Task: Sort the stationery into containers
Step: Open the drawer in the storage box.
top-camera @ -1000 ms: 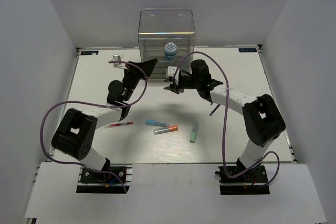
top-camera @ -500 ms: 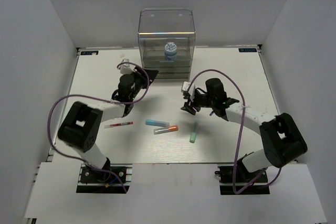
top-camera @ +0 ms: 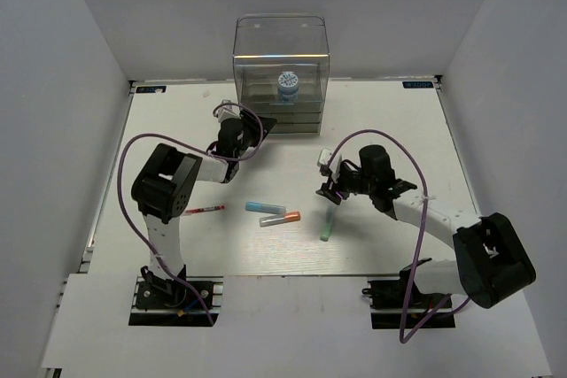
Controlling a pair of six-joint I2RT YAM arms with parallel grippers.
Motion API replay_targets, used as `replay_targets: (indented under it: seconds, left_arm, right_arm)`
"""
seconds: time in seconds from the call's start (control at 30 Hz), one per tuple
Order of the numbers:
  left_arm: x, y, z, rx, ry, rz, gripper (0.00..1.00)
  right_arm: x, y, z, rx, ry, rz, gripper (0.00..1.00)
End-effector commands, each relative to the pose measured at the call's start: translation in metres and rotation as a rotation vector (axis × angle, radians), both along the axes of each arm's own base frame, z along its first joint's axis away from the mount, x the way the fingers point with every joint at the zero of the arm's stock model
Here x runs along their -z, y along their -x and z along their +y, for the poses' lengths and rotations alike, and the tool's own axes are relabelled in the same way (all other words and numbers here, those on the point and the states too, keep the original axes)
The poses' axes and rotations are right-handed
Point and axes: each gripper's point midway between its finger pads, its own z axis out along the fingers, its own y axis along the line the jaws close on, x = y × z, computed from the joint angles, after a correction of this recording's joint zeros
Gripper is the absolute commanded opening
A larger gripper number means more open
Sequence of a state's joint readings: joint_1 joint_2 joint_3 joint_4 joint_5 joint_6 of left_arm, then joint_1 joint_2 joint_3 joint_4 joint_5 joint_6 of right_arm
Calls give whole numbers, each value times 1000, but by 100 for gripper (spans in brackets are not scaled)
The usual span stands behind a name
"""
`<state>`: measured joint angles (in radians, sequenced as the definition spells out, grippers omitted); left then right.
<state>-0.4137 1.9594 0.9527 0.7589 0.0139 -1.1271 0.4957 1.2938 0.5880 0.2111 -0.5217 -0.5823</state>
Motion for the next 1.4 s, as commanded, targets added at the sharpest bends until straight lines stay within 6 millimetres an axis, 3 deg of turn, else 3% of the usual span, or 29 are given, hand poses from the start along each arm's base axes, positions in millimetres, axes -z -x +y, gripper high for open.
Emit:
replay_targets:
  seconds: [0.0, 0.23, 0.4, 0.6, 0.67, 0.9, 0.97, 1.0, 1.03, 1.17, 1.2, 1.27, 1.3, 1.37]
  left_arm:
    - [-31, -16, -2, -25, 69, -98, 48]
    - [-29, -32, -5, -55, 118, -144, 45]
    - [-39, -38, -6, -63, 150, -189, 40]
    - [-36, -39, -10, -63, 153, -194, 38]
    - [-44, -39, -10, -63, 175, -215, 37]
    - [-35, -38, -8, -79, 169, -185, 34]
    - [-27, -40, -6, -89, 159, -168, 20]
    - [-34, -41, -7, -88, 170, -188, 2]
    - [-34, -41, -7, -88, 170, -188, 2]
    - [-35, -32, -10, -50, 175, -192, 0]
    - [-26, -26, -9, -40, 169, -177, 0]
    - [-34, -16, -9, -17, 167, -190, 0]
    - [-21, -5, -7, -3, 153, -157, 0]
    - [-27, 9, -9, 19, 161, -169, 0]
  right_arm:
    - [-10, -7, -3, 25, -17, -41, 62]
    - [-5, -4, -11, 45, -7, -31, 62]
    - [-3, -3, -19, 67, 2, -31, 62]
    - [-3, -4, -21, 75, 2, -33, 62]
    - [-1, -4, -23, 76, 7, -32, 62]
    - [-1, -4, -23, 74, 5, -37, 62]
    - [-1, -6, -24, 78, 8, -37, 62]
    - [1, -6, -25, 79, 15, -43, 62]
    - [1, -6, -25, 79, 15, -43, 62]
    - [3, -4, -25, 71, 16, -38, 62]
    - [3, -4, -25, 69, 14, -35, 63]
    - [3, -3, -24, 59, 17, -36, 65]
    - [4, -2, -24, 56, 13, -32, 66]
    - [7, -2, -24, 47, 23, -28, 68]
